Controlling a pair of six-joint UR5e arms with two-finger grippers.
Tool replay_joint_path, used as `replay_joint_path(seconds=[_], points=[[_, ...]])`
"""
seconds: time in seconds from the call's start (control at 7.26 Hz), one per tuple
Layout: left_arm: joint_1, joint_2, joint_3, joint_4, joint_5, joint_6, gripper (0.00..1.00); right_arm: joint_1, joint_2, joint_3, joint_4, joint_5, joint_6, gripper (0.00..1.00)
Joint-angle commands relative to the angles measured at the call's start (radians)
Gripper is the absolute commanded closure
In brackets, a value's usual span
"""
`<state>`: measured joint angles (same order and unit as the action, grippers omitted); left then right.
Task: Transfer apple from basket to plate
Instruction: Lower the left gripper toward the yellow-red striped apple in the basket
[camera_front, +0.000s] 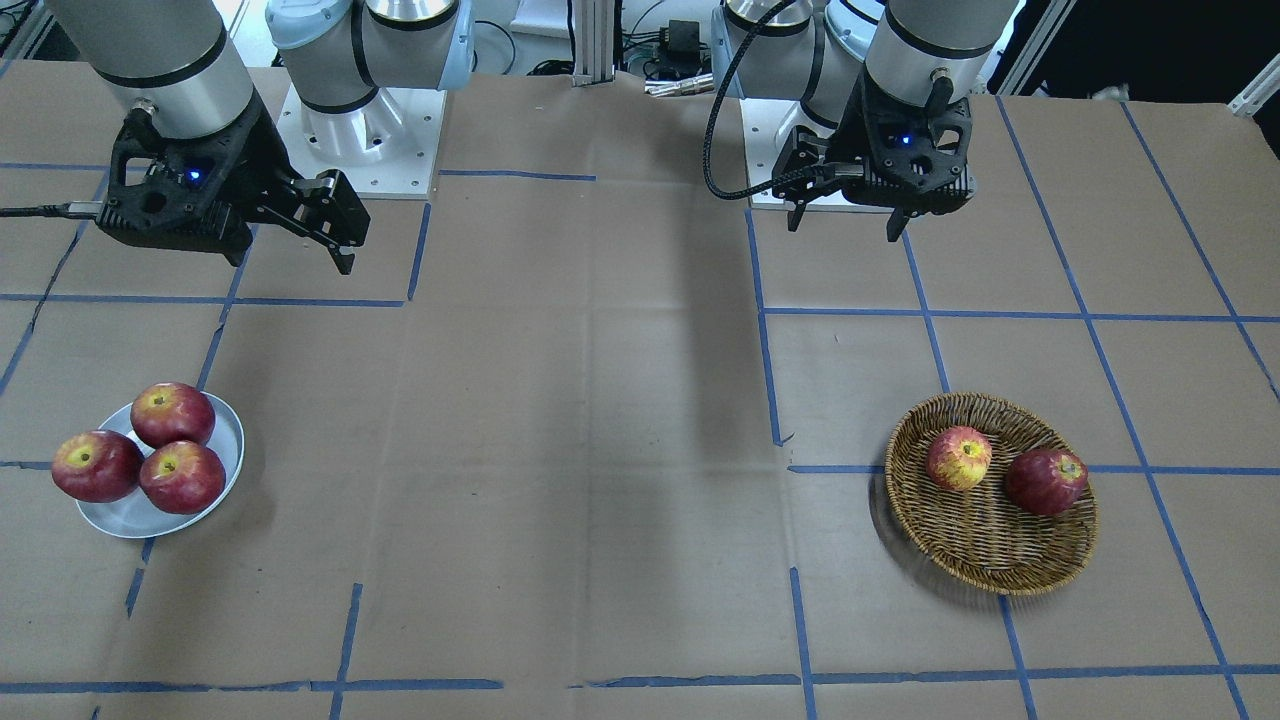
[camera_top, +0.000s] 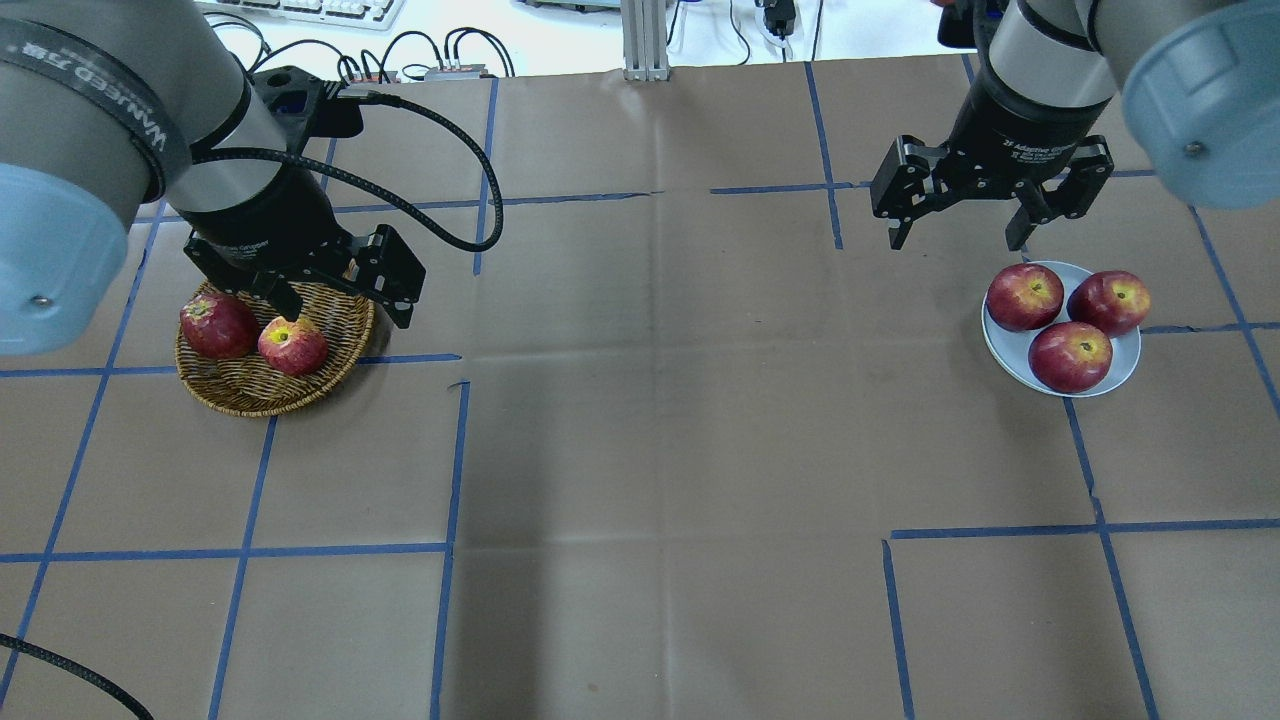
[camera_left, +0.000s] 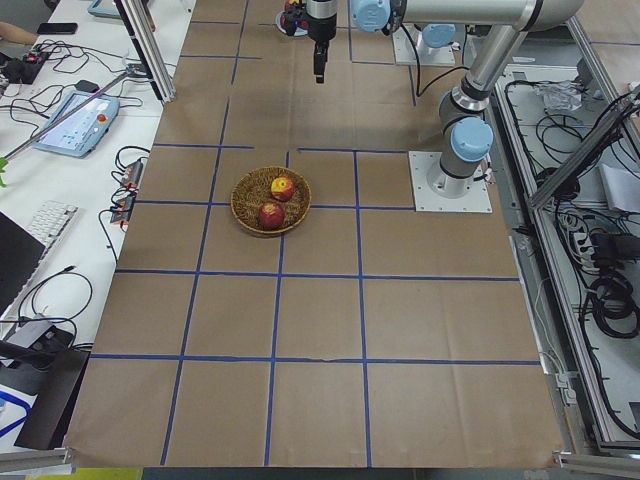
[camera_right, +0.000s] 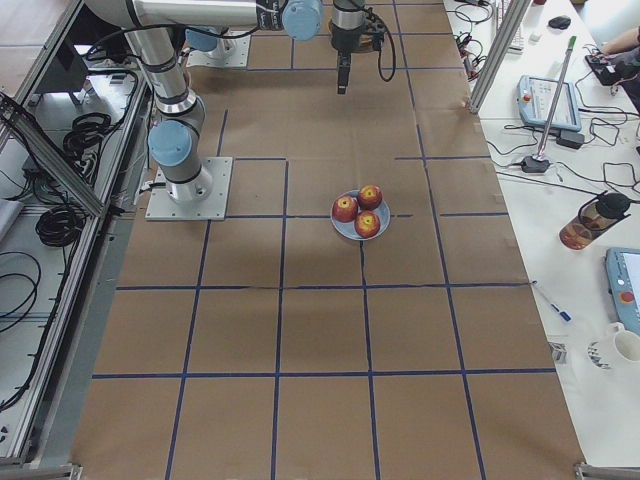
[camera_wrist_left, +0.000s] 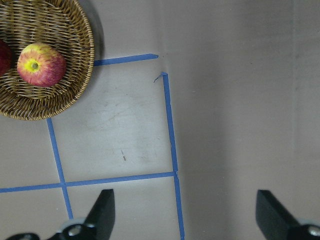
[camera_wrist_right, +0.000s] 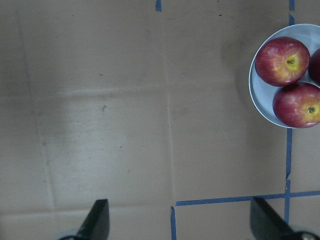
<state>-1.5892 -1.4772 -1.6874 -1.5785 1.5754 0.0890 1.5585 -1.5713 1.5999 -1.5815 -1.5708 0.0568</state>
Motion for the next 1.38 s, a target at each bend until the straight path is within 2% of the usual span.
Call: replay_joint_path(seconds=[0.0, 1.24], points=[[0.000, 0.000, 0.000, 0.000, 0.000, 0.000, 0.01, 0.000, 0.000, 0.000, 0.000, 0.000, -0.002, 0.00], [0.003, -0.005, 0.001, 0.035, 0.038, 0.005, 0.01, 0.000, -0.001, 0.000, 0.000, 0.000, 0.000, 0.00]])
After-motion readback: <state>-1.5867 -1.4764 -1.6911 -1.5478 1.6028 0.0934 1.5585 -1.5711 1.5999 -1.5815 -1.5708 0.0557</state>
